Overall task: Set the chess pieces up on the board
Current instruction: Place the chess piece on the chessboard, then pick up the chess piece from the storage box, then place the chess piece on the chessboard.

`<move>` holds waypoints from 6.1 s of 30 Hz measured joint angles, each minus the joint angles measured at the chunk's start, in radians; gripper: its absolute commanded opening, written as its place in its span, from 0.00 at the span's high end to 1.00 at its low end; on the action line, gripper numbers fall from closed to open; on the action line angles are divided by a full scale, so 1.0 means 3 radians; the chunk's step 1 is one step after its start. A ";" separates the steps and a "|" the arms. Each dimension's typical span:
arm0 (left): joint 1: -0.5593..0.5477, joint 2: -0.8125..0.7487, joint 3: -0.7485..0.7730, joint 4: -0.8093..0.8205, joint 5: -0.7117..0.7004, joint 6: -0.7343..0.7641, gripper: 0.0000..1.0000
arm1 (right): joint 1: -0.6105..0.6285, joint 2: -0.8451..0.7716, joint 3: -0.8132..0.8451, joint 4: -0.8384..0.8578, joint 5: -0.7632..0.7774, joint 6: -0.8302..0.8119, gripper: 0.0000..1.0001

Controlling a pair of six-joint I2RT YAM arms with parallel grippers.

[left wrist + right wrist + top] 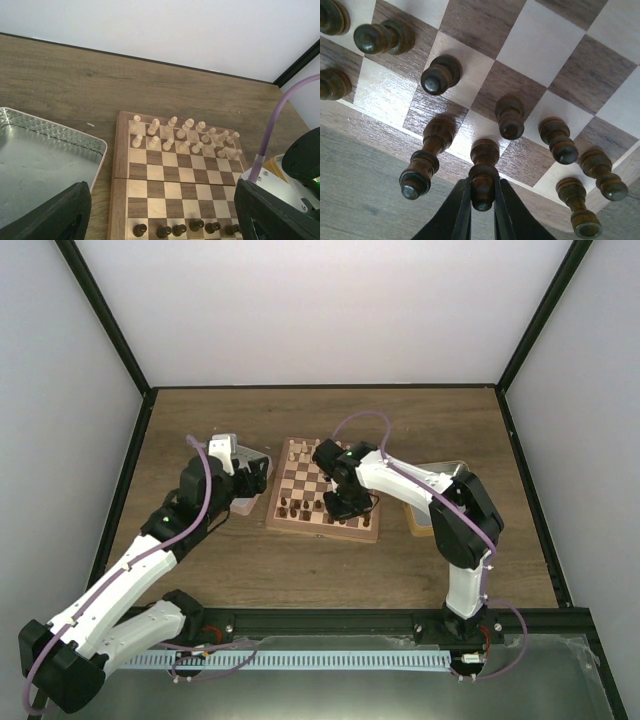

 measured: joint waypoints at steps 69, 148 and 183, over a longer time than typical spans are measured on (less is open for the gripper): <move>0.0061 0.0051 -0.0031 0.0074 0.0047 -0.0019 0.18 | -0.2544 -0.0256 -0.1328 0.2192 0.1292 0.2516 0.95; 0.0074 0.0753 -0.0237 0.2637 0.2509 -0.2715 0.94 | -0.0651 -0.1904 -0.2269 0.5740 -0.2595 0.1663 0.47; 0.0080 0.0107 -0.0404 0.1406 0.1191 -0.1783 0.14 | -0.0501 -0.1789 -0.1369 0.2974 -0.1314 0.1291 0.99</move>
